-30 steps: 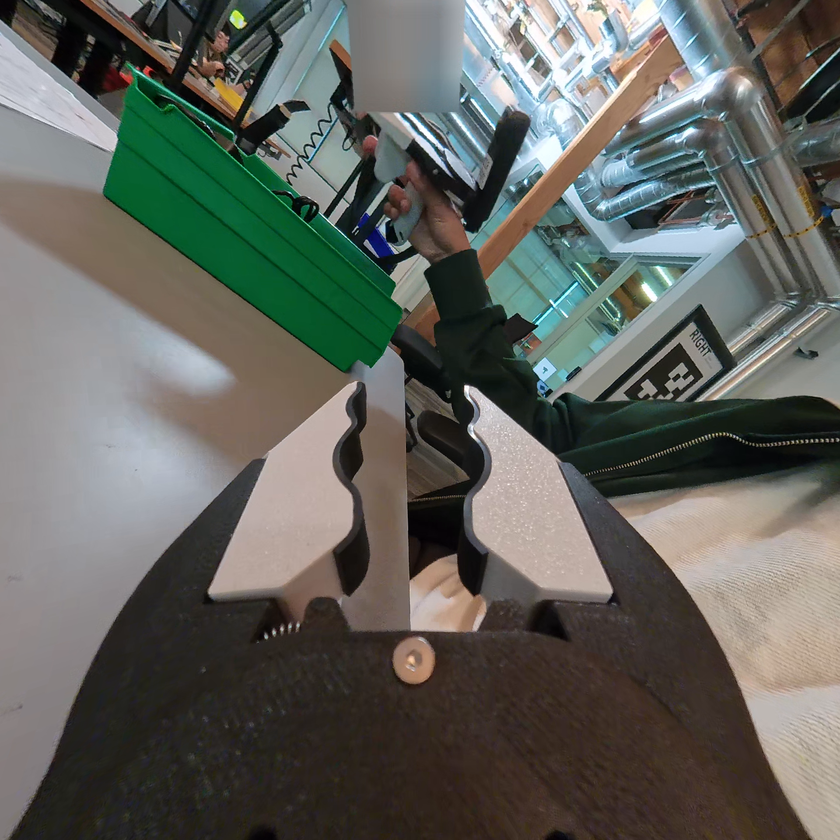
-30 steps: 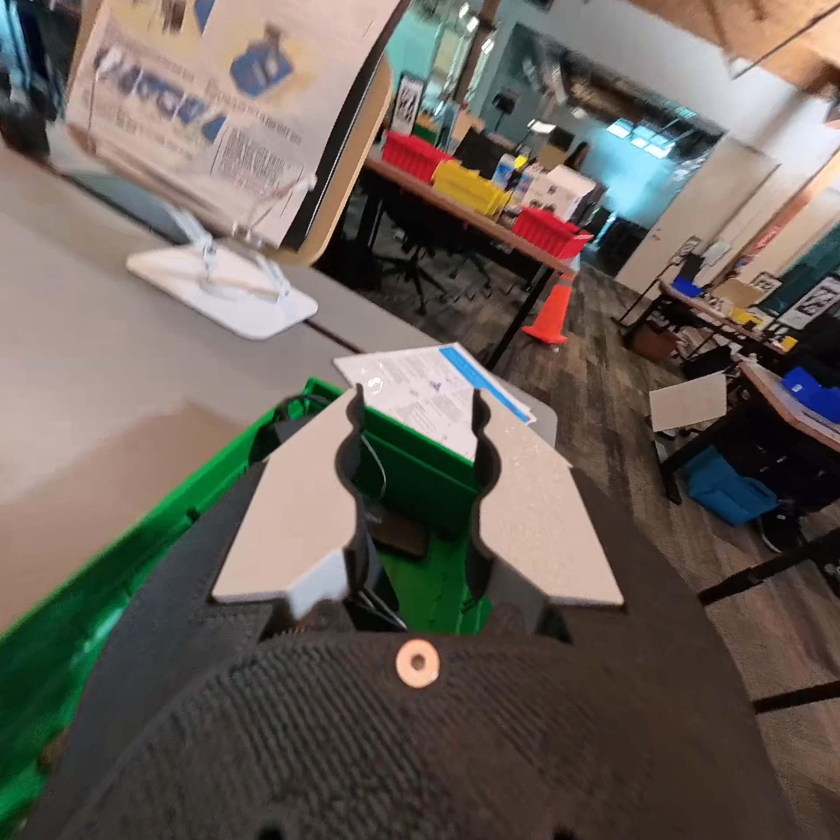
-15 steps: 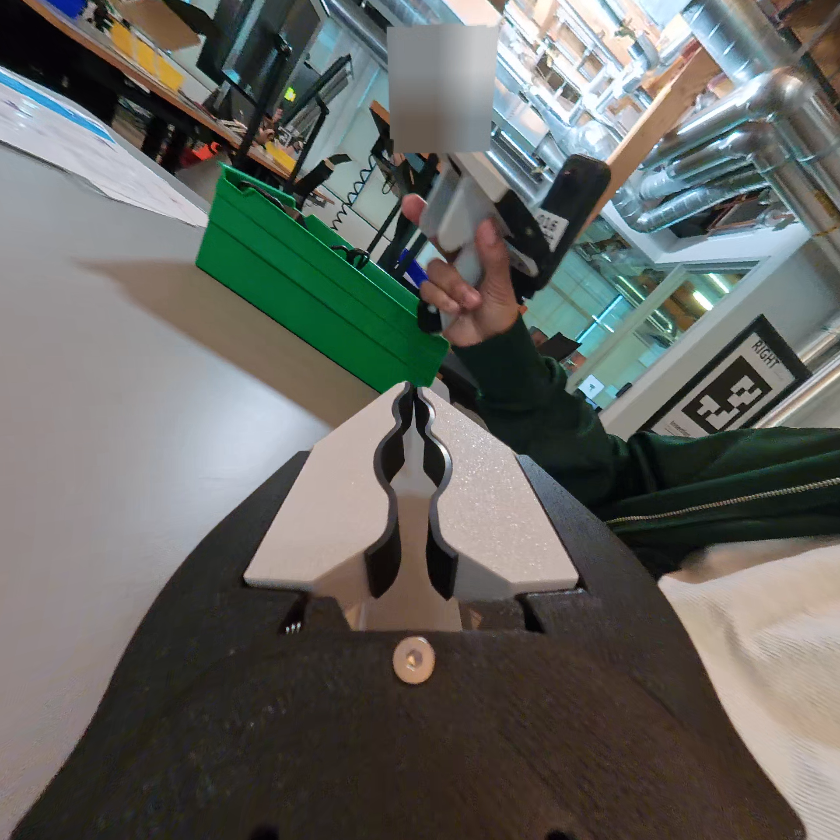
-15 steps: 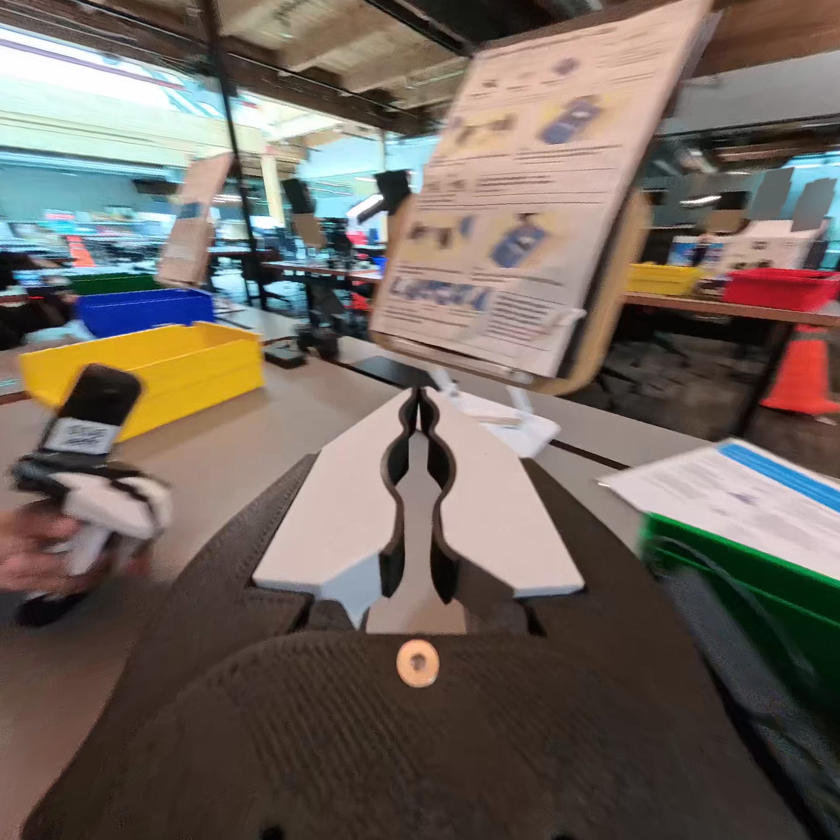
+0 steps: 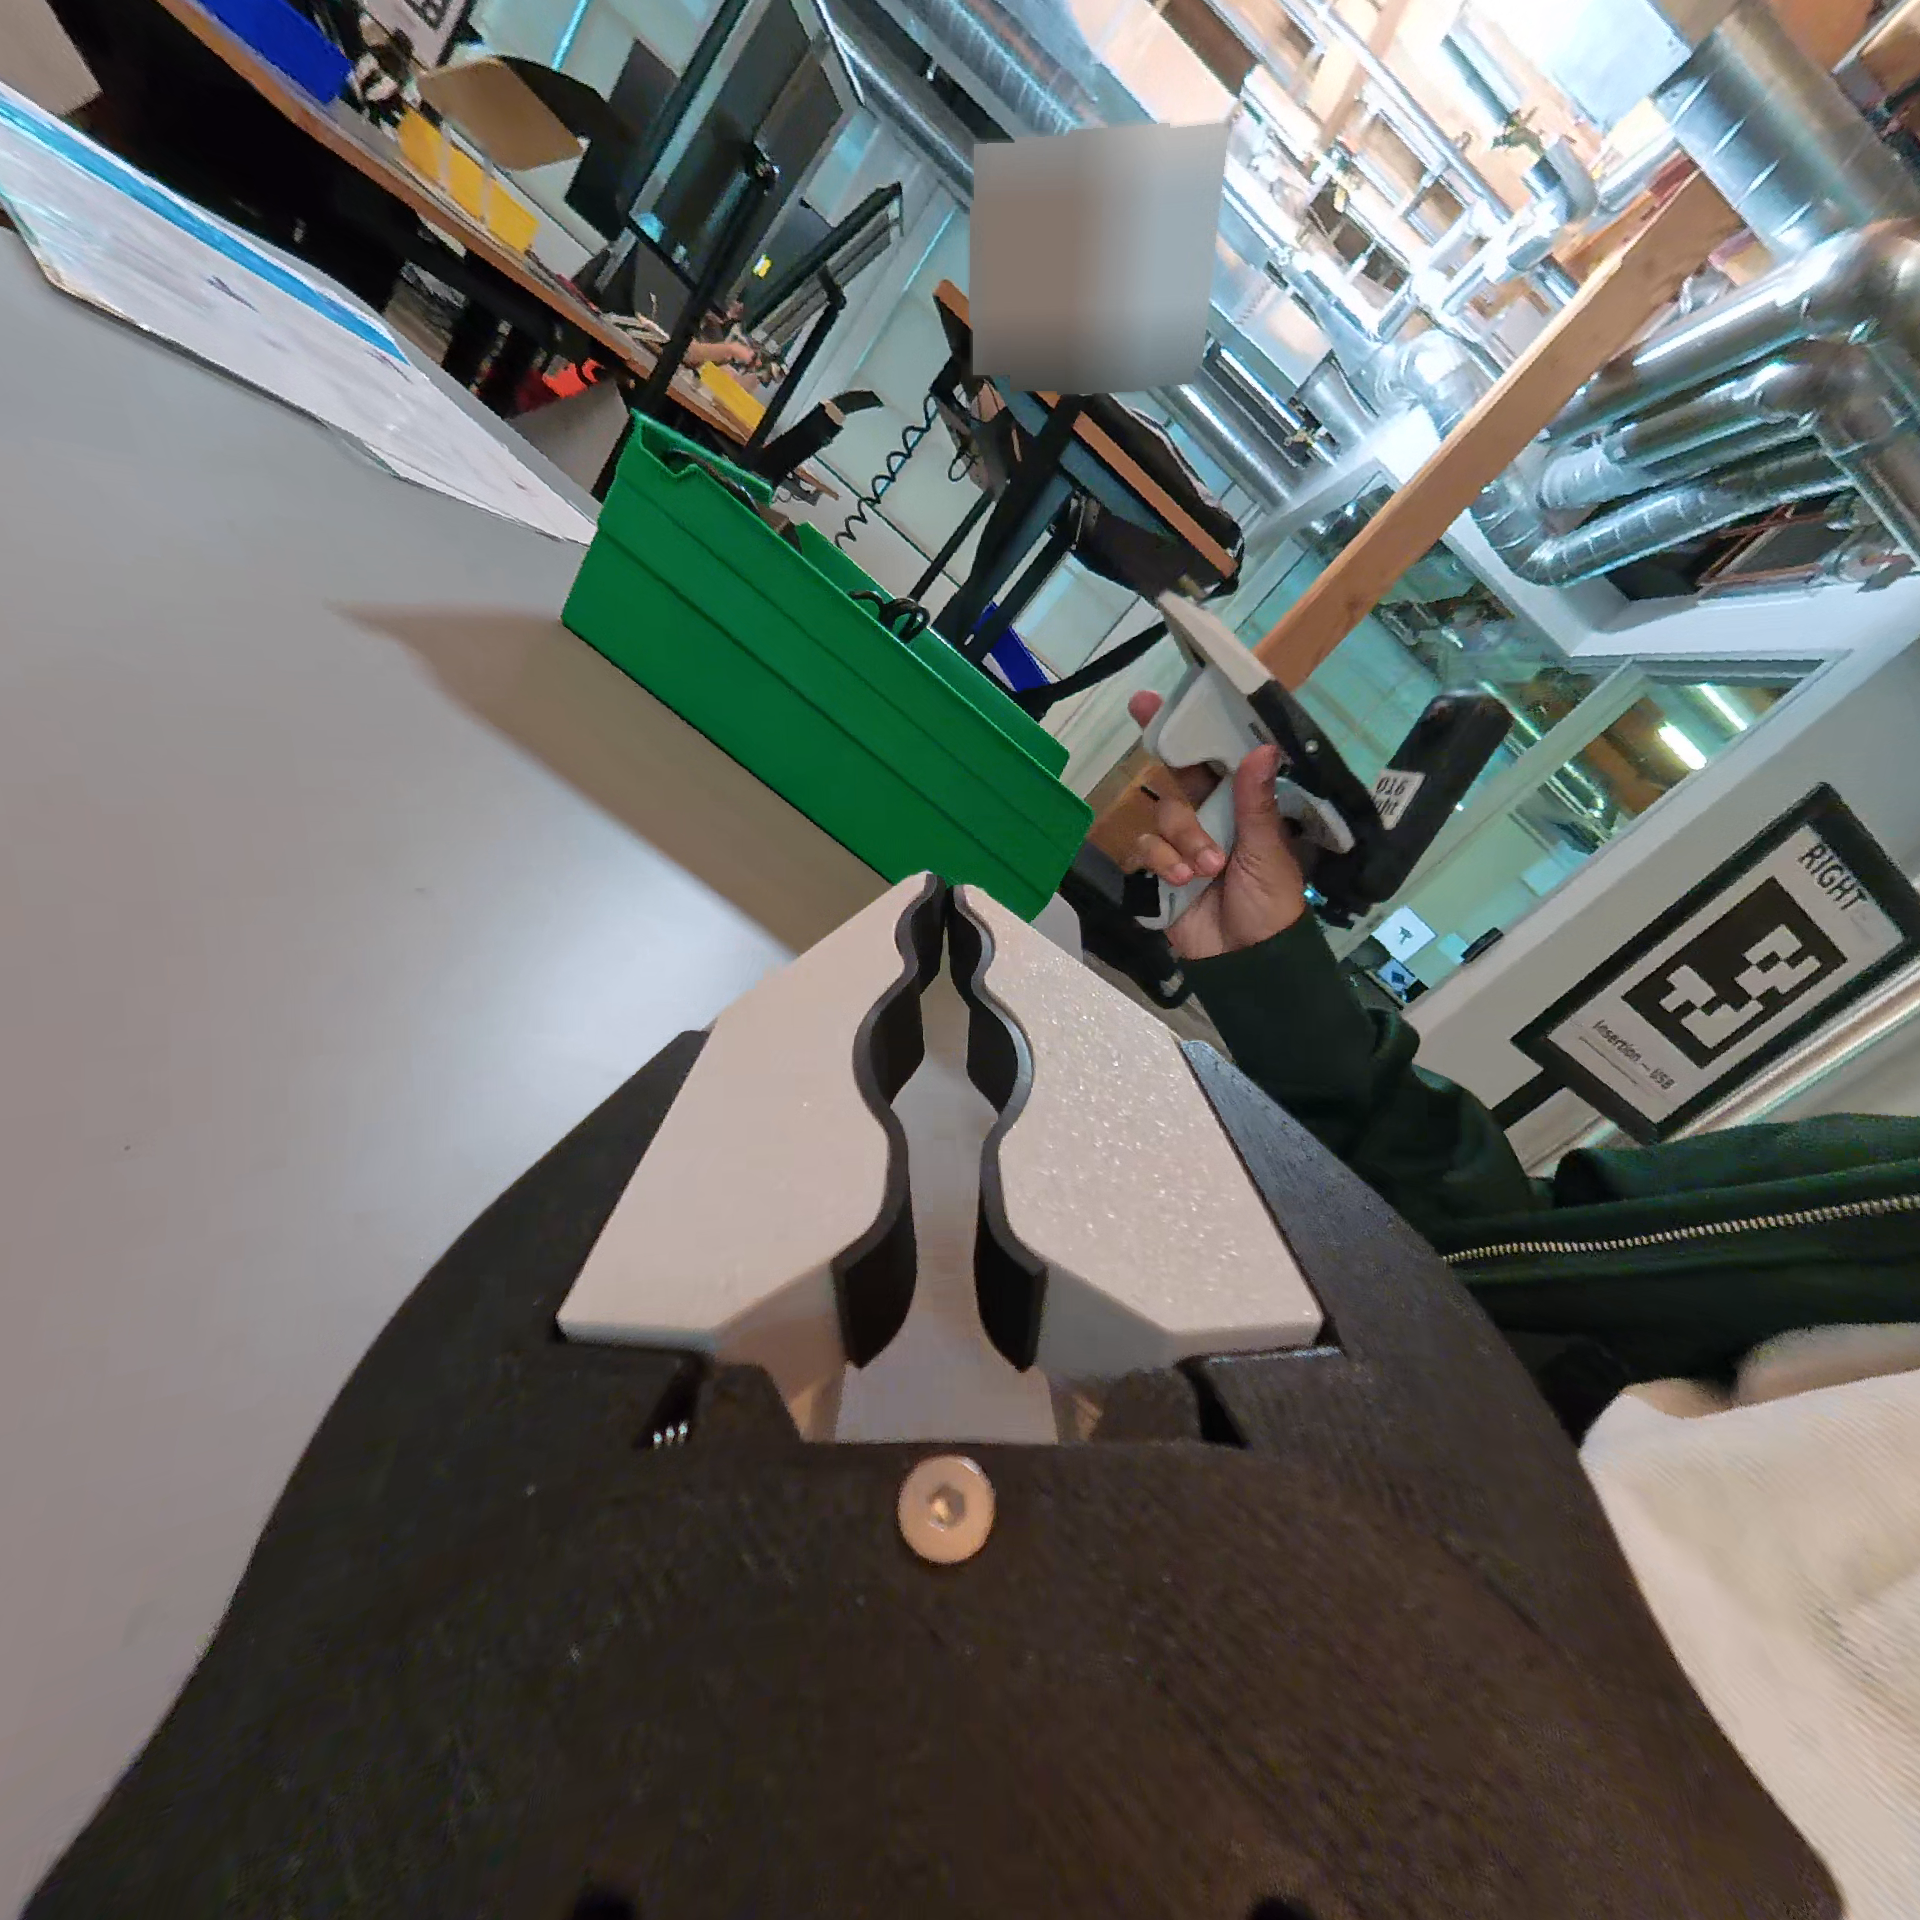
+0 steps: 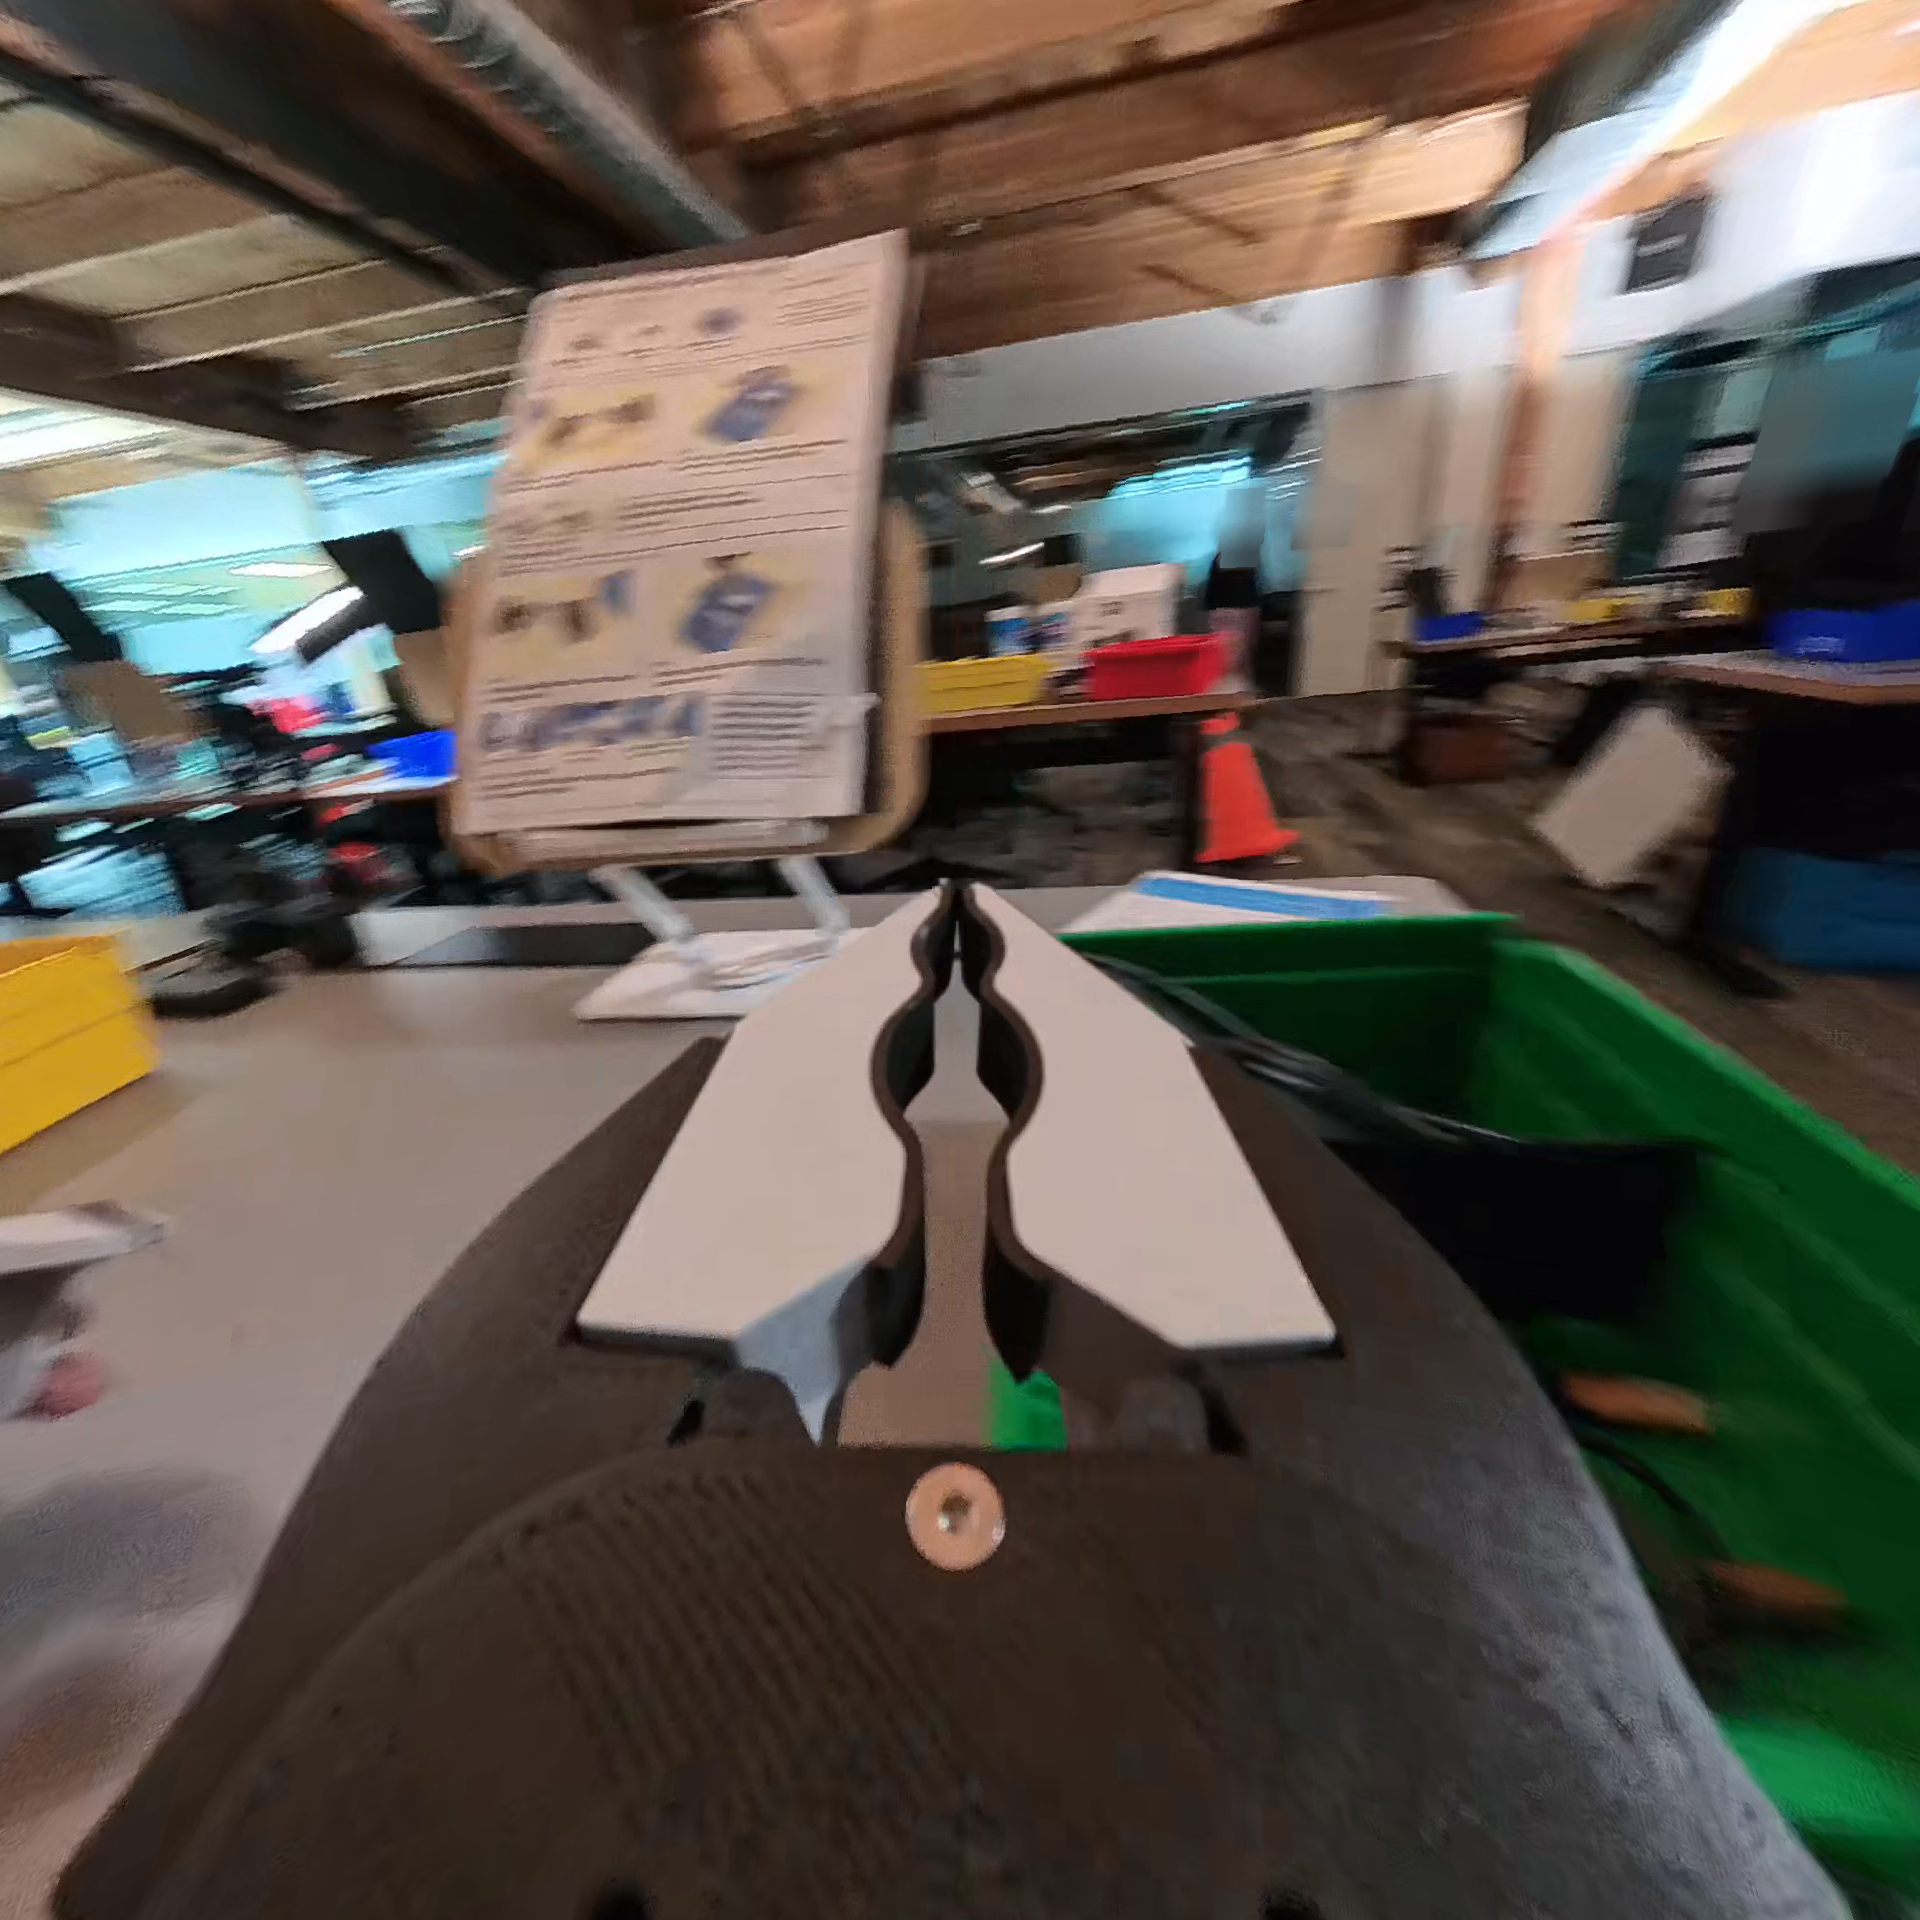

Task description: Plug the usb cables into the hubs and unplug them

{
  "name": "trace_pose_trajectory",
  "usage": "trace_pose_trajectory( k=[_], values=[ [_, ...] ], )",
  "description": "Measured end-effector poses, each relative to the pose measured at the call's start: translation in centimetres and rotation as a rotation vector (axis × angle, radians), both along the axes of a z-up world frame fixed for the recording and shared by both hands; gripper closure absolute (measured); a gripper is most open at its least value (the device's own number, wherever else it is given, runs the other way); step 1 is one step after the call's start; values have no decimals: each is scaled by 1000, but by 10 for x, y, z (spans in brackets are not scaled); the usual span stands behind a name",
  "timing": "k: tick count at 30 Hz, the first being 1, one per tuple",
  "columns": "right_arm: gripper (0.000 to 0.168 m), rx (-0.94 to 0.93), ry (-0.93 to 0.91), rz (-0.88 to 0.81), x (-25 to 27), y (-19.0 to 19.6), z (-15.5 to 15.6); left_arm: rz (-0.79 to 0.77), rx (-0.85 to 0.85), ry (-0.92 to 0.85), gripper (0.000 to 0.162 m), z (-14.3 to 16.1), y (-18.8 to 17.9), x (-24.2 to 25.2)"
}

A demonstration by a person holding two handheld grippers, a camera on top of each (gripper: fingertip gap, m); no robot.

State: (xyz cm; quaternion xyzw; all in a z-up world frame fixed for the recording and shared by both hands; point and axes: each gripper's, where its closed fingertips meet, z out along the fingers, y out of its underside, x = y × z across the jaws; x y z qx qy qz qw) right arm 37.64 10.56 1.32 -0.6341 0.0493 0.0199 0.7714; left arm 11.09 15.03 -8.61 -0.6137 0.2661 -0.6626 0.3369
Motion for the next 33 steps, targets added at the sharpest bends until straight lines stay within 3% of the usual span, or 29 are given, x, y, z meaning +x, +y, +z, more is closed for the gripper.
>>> trace_pose_trajectory(
  k=[5,9,14,21,24,28,33],
  values=[
    [168,-31,40,-316,128,-47,-18,19,9,-18,162,3,2,3],
    [140,-110,79,-385,185,-62,-48,12,48,13,162,1,-3,6],
    [89,-223,178,-383,216,-60,-84,-15,111,67,162,-4,-11,10],
    [55,-418,199,-323,205,-40,-125,-31,115,69,161,-4,-14,11],
    [56,-490,170,-328,202,-37,-138,-37,108,71,161,-5,-14,12],
    [69,-494,213,-316,203,-37,-141,-44,90,67,160,-5,-14,12],
    [100,-488,263,-274,200,-37,-142,-46,83,64,160,-6,-14,12]
  ],
)
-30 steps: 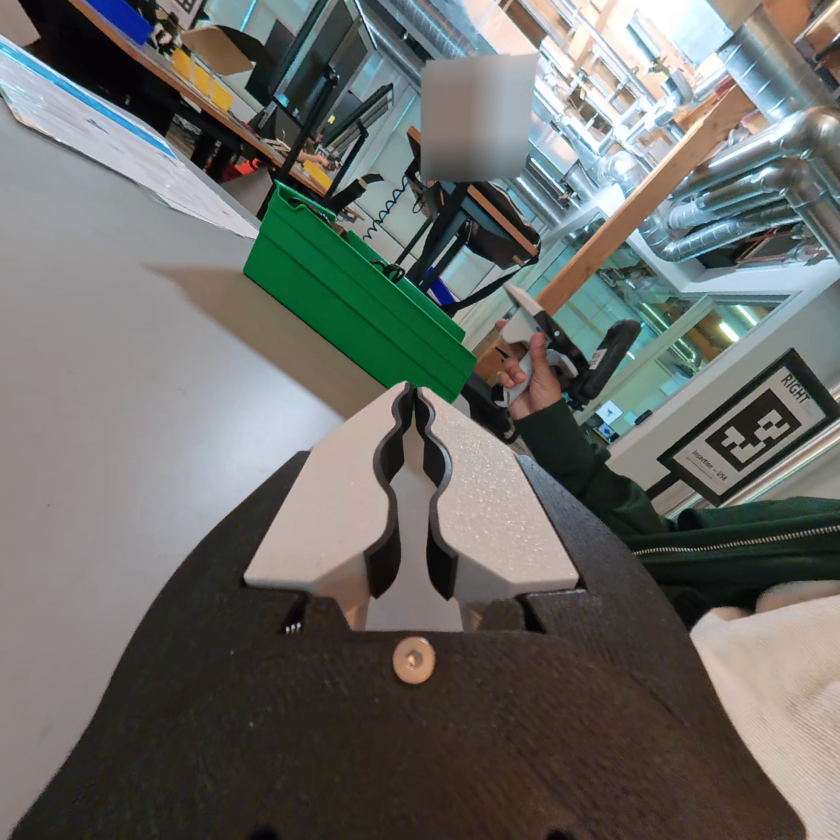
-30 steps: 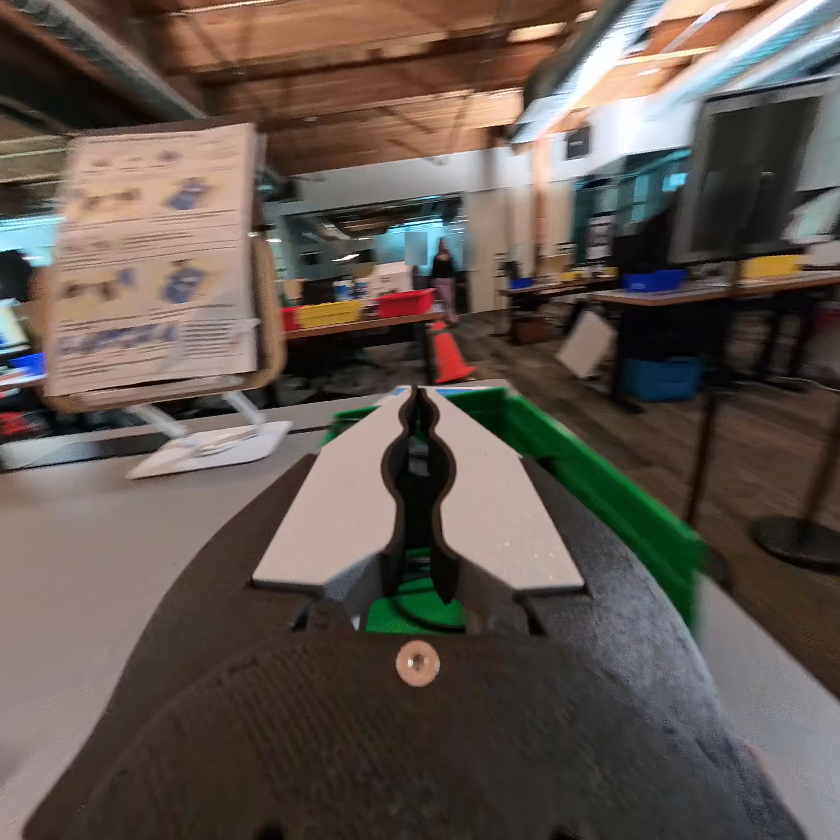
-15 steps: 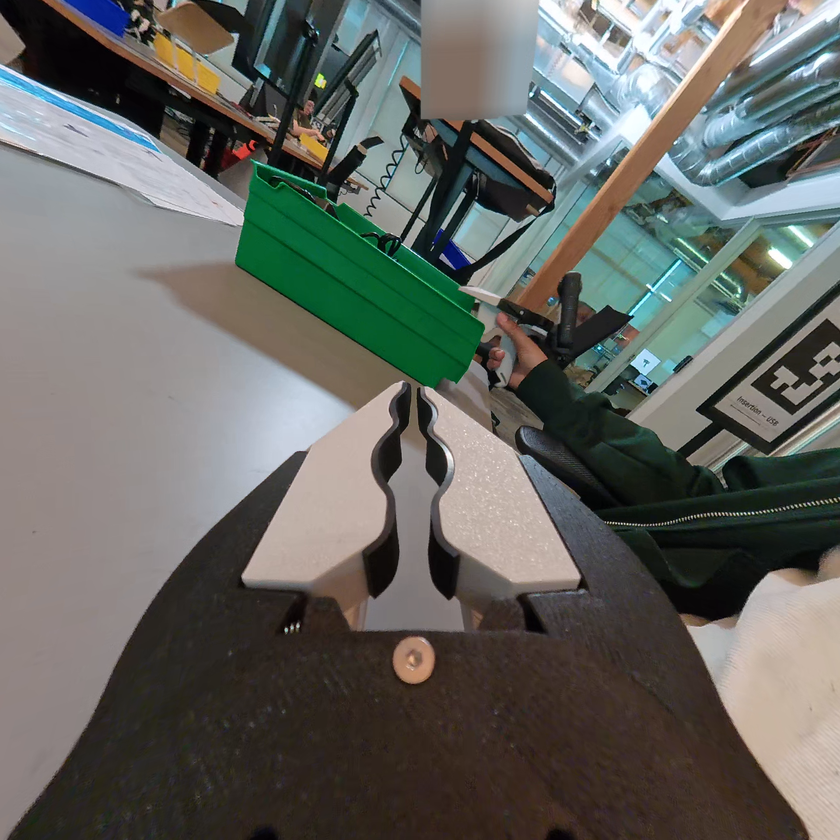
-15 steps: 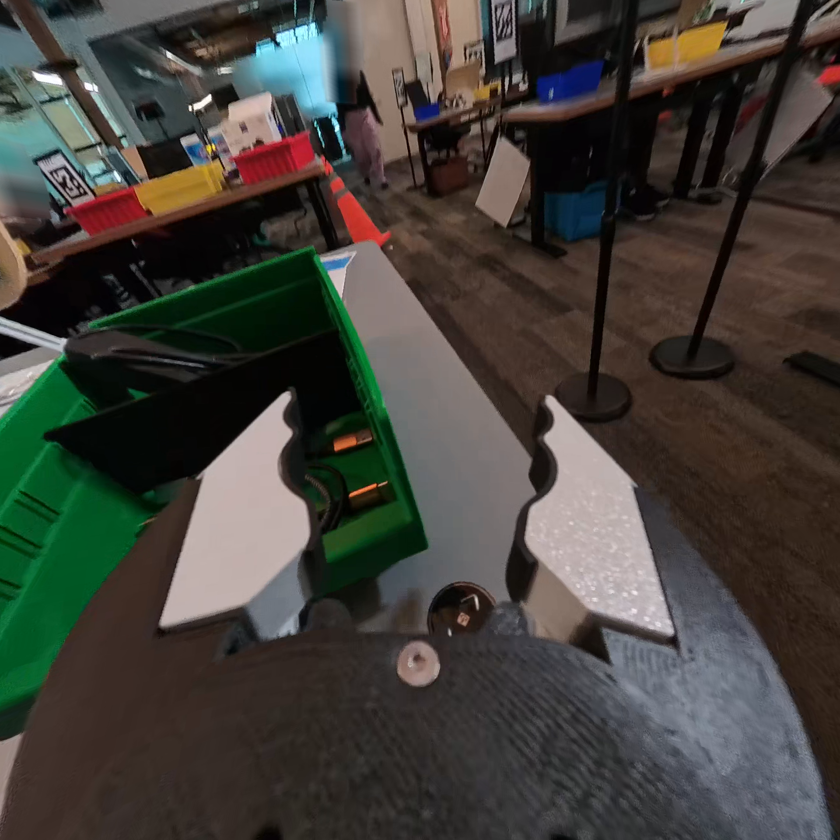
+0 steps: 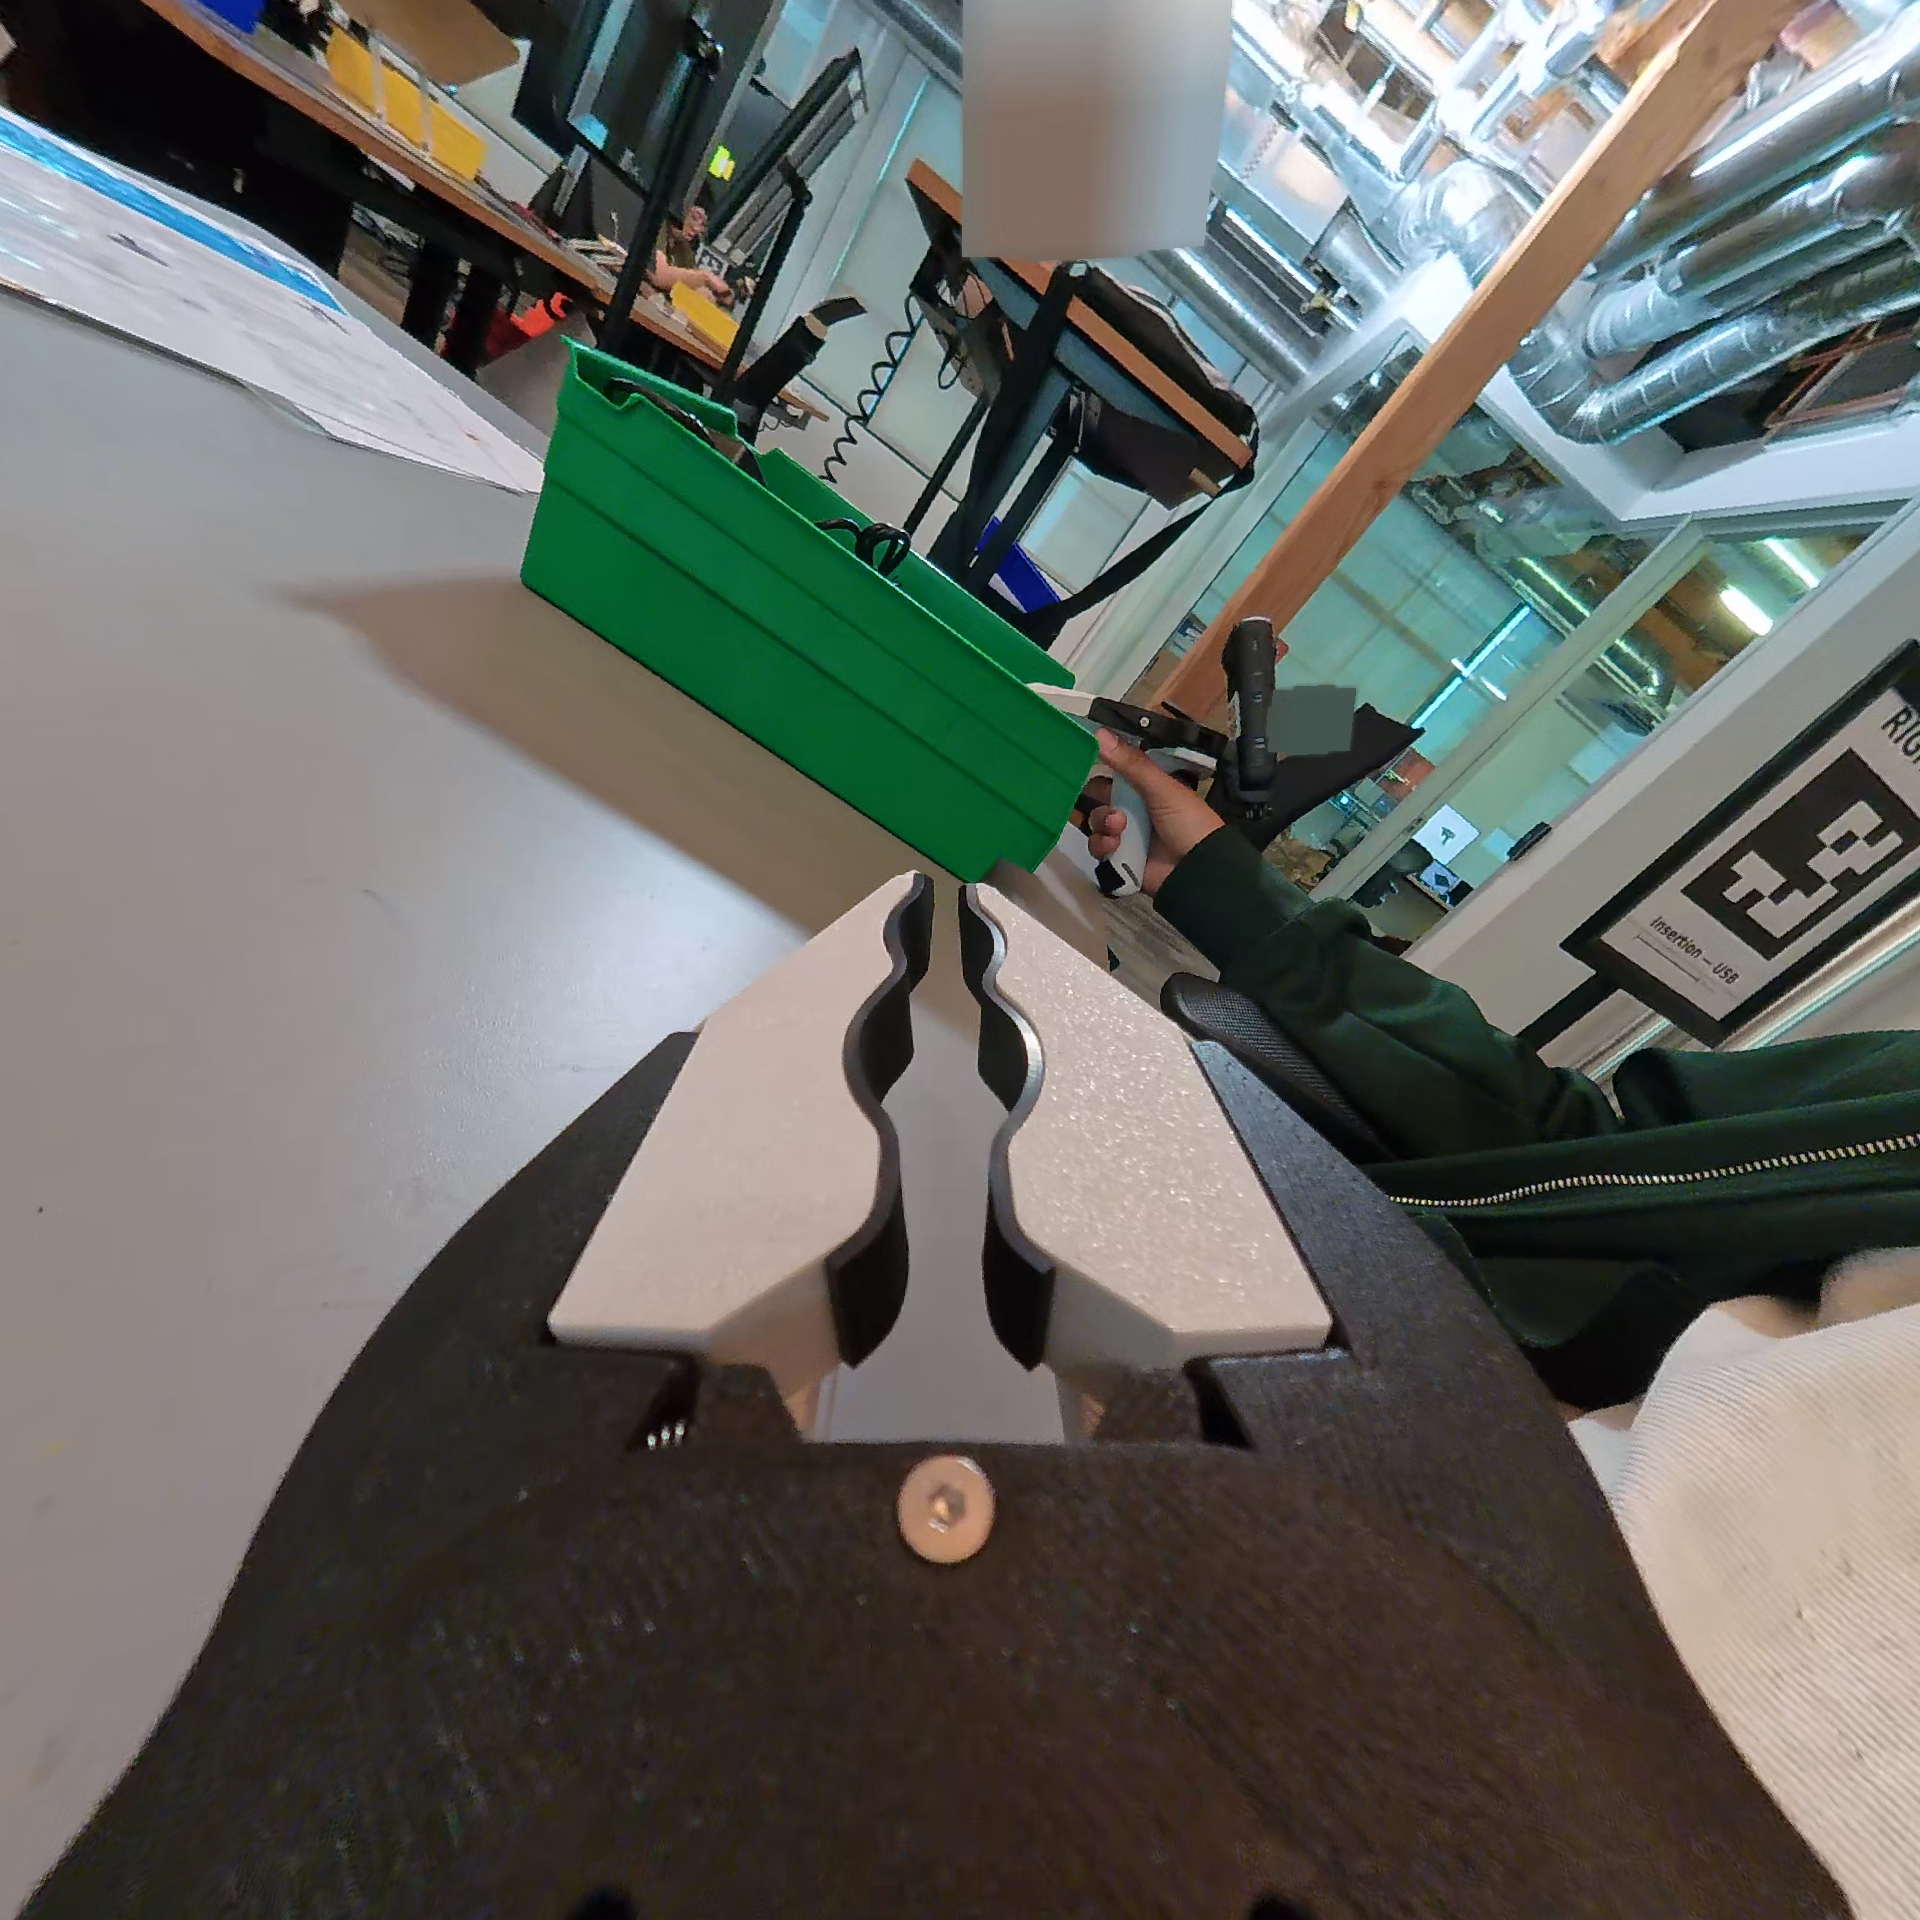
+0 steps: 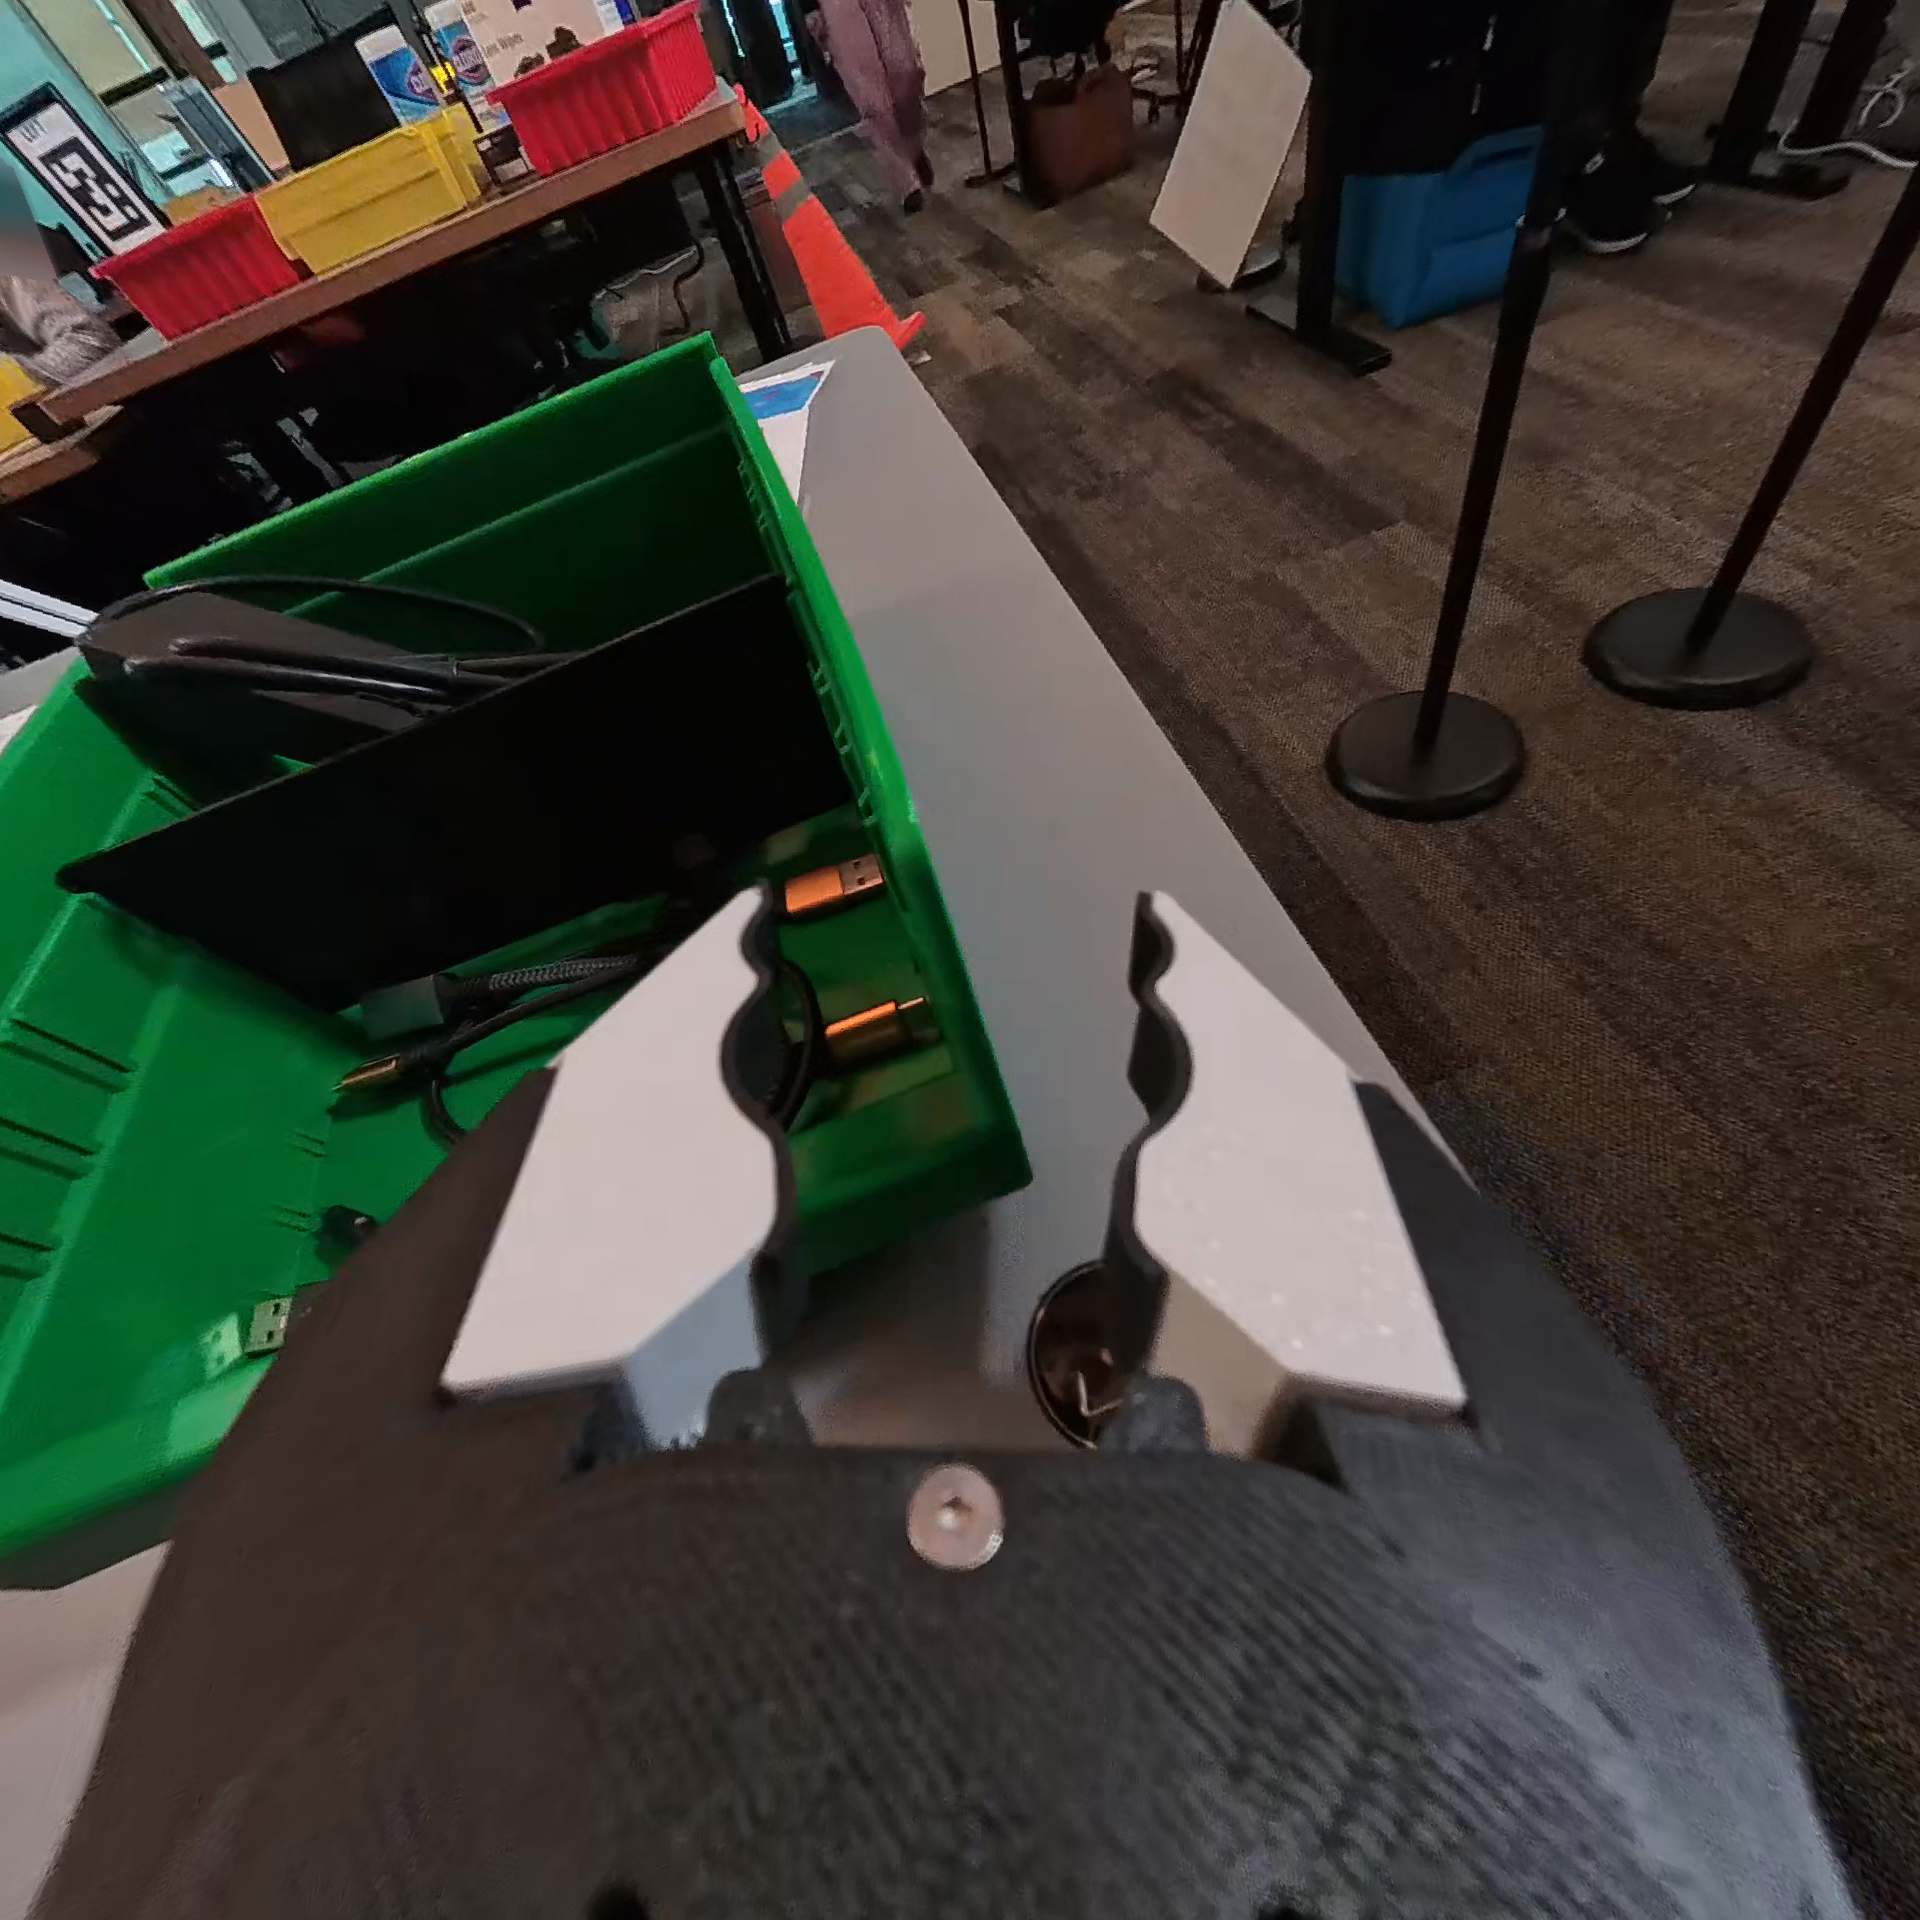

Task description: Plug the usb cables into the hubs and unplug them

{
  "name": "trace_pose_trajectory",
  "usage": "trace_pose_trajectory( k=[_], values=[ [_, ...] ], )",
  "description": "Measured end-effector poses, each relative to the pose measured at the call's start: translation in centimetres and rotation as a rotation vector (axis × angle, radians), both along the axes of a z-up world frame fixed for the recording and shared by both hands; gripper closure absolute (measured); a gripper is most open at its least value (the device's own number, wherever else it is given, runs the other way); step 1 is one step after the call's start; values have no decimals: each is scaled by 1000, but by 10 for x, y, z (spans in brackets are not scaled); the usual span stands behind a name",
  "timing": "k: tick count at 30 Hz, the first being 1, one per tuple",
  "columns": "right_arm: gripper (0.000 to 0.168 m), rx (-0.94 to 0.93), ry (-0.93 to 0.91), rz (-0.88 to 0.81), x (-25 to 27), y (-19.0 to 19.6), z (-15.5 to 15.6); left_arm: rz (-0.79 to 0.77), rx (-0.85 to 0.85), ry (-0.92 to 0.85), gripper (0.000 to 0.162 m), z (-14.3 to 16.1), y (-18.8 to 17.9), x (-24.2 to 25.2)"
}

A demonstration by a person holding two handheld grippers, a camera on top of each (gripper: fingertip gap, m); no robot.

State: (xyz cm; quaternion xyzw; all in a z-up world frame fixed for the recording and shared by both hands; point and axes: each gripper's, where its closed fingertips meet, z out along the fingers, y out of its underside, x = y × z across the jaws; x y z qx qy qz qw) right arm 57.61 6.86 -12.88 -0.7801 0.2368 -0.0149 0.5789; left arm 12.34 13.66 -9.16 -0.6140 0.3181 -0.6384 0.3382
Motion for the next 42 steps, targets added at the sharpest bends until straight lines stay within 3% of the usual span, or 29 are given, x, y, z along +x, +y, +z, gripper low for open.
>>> trace_pose_trajectory(
  k=[10,18,24,27,28,31,33,42],
  values=[
    [147,-29,-108,13,-6,2,5,0,-7,1,159,-1,0,0],
    [157,-48,-136,19,-6,0,5,-1,-19,1,159,-1,1,0],
    [165,-76,-150,250,-37,0,5,1,-25,-2,159,-1,2,0],
    [167,-66,-193,236,-36,2,8,-1,-31,-3,158,-1,3,0],
    [166,-26,-201,211,-35,4,14,-1,-33,-2,158,-1,3,0],
    [124,48,-248,111,-25,7,30,-5,-40,-2,158,-2,3,0],
    [109,34,-310,75,-21,7,31,-9,-48,-3,158,-2,3,1],
    [92,30,-216,83,-23,32,20,49,-54,-12,157,-1,5,-15]
  ],
)
